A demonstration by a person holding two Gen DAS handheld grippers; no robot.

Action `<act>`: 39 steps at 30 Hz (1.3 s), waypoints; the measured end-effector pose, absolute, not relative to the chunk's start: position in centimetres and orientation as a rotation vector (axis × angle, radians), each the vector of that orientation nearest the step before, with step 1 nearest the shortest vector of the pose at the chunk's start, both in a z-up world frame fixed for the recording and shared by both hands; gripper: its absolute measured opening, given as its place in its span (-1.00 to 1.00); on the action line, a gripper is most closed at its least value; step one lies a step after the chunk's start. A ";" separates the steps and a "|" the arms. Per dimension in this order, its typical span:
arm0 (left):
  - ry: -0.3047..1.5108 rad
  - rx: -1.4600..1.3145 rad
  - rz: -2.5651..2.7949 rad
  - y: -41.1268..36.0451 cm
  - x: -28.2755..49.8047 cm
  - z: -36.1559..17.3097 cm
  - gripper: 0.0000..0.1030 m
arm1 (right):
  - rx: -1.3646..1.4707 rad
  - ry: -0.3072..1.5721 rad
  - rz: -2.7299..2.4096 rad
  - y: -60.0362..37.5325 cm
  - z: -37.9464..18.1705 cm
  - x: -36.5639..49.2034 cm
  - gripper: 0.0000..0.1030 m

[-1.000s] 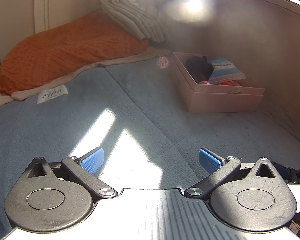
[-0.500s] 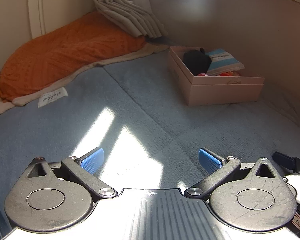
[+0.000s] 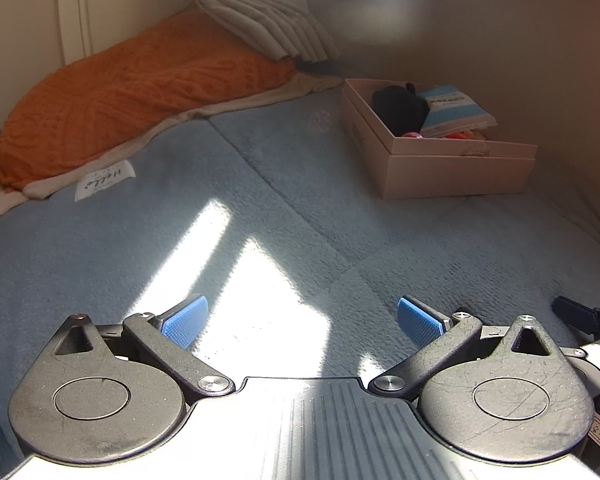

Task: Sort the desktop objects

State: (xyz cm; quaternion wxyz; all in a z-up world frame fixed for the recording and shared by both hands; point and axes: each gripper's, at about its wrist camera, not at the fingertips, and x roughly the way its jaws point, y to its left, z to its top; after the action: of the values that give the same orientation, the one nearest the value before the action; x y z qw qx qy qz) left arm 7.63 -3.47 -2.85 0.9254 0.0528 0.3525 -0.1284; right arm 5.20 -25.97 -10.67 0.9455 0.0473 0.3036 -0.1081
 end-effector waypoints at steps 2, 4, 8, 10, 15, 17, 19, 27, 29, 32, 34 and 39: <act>0.720 0.111 -0.270 -3.6 7.6 -2.9 1.00 | 0.096 0.619 -0.220 -26.0 -10.7 5.2 1.00; 0.717 0.111 -0.274 -3.7 7.5 -2.9 1.00 | 0.096 0.619 -0.220 -26.0 -10.7 5.2 1.00; 0.731 0.113 -0.269 -3.6 7.5 -3.2 1.00 | 0.096 0.619 -0.220 -25.9 -10.7 5.2 1.00; 0.732 0.104 -0.266 -3.5 7.5 -3.2 1.00 | 0.096 0.619 -0.220 -25.9 -10.7 5.2 1.00; 0.716 0.087 -0.281 -3.4 7.3 -2.6 1.00 | 0.096 0.619 -0.220 -25.9 -10.7 5.1 1.00; 0.723 0.089 -0.274 -3.4 7.4 -2.7 1.00 | 0.096 0.619 -0.220 -25.9 -10.7 5.1 1.00; 0.731 0.090 -0.265 -3.4 7.6 -2.8 1.00 | 0.096 0.619 -0.220 -25.9 -10.7 5.1 1.00; 0.741 0.095 -0.261 -3.5 7.7 -3.1 1.00 | 0.096 0.619 -0.220 -25.9 -10.7 5.1 1.00; 0.740 0.091 -0.261 -3.5 7.7 -3.0 1.00 | 0.096 0.619 -0.220 -25.9 -10.7 5.1 1.00; 0.741 0.091 -0.262 -3.4 7.6 -3.1 1.00 | 0.096 0.619 -0.220 -25.9 -10.7 5.1 1.00; 0.744 0.095 -0.260 -3.5 7.6 -3.1 1.00 | 0.096 0.619 -0.220 -25.9 -10.7 5.1 1.00; 0.742 0.091 -0.267 -3.5 7.6 -3.0 1.00 | 0.096 0.619 -0.220 -25.9 -10.7 5.1 1.00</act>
State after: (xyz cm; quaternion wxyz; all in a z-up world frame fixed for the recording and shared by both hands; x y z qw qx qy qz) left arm 7.56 -3.49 -3.03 0.9224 0.0444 0.3611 -0.1298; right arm 5.13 -25.86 -10.69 0.9454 0.0470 0.3037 -0.1081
